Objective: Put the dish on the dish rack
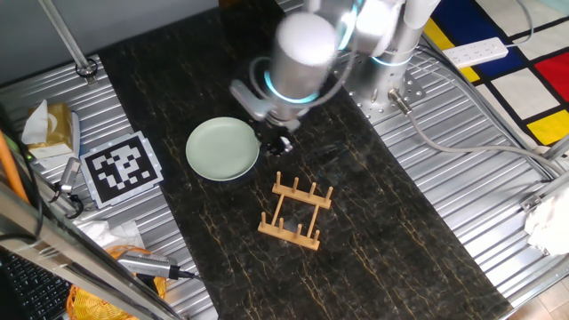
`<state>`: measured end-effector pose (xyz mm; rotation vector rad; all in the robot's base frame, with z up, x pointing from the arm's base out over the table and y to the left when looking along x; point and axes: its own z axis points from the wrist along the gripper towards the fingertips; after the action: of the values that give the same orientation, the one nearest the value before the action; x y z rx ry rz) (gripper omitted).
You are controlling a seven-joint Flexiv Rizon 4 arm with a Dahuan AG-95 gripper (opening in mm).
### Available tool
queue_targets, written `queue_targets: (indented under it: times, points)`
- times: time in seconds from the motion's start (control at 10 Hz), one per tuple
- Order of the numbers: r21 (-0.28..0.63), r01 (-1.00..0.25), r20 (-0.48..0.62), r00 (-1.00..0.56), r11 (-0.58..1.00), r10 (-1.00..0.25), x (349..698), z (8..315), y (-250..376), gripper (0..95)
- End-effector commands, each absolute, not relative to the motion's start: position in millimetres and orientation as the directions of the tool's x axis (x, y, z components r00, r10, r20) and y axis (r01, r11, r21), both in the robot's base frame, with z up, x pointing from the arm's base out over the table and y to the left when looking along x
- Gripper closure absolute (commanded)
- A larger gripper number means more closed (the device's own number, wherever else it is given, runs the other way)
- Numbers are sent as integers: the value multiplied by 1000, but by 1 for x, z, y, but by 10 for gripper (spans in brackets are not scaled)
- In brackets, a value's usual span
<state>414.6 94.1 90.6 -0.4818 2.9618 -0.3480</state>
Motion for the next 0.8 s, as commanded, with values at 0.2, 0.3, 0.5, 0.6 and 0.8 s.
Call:
queue_targets:
  times: [0.2, 0.3, 0.5, 0.6, 0.8]
  points:
    - [-356, -385, -133, -881, 852, -454, 405, 72, 101, 760]
    - [-381, -398, -129, -871, 835, -474, 405, 71, 100, 760]
    - [-399, -426, -131, -850, 812, -511, 407, 72, 95, 760]
    - [-408, -437, -145, -836, 802, -529, 414, 73, 86, 760]
    - [-409, -446, -147, -829, 796, -540, 423, 76, 74, 760]
